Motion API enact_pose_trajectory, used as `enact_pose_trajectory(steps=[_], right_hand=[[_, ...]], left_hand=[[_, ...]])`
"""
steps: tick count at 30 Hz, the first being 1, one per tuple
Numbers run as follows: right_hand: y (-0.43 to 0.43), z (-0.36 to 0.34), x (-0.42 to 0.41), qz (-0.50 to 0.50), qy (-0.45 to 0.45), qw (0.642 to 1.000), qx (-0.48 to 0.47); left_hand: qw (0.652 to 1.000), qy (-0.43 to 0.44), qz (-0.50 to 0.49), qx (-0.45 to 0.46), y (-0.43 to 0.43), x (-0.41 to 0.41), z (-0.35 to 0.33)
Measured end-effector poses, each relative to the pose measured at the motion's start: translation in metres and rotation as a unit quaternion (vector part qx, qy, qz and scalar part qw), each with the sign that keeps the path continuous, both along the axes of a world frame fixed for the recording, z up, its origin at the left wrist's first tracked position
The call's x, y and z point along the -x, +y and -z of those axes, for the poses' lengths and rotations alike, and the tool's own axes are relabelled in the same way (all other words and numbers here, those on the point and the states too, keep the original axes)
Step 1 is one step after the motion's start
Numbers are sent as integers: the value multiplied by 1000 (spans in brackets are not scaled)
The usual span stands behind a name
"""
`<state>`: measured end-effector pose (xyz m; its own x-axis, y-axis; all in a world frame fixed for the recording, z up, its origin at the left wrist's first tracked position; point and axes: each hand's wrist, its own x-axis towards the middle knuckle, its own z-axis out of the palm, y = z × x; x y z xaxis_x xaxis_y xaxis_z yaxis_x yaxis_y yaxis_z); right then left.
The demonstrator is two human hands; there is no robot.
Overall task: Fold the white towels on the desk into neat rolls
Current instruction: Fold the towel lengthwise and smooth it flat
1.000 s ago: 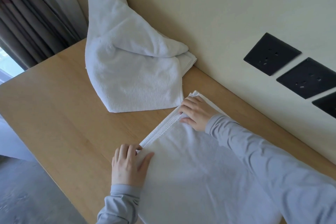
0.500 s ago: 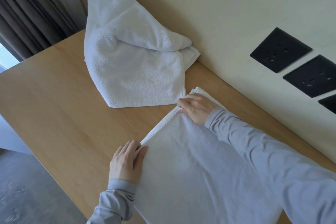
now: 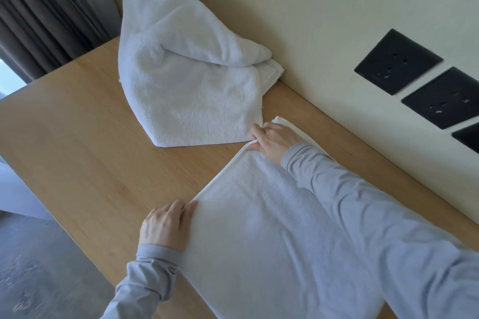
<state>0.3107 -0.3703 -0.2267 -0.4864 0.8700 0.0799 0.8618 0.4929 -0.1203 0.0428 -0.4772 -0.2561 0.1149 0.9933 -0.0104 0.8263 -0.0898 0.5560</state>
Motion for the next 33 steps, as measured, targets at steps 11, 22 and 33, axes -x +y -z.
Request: enact_pose_trajectory(steps=[11,22,33], right_hand=[[-32,2,32,119,-6,987,-106],[-46,24,-37,137,-7,988,69],[-106,13,35,121,32,992,15]], left_hand=[[993,87,23,-73,-16,-35,-22],[976,148,160,0,-31,-34,0],[973,178,150,7,-29,-39,2]])
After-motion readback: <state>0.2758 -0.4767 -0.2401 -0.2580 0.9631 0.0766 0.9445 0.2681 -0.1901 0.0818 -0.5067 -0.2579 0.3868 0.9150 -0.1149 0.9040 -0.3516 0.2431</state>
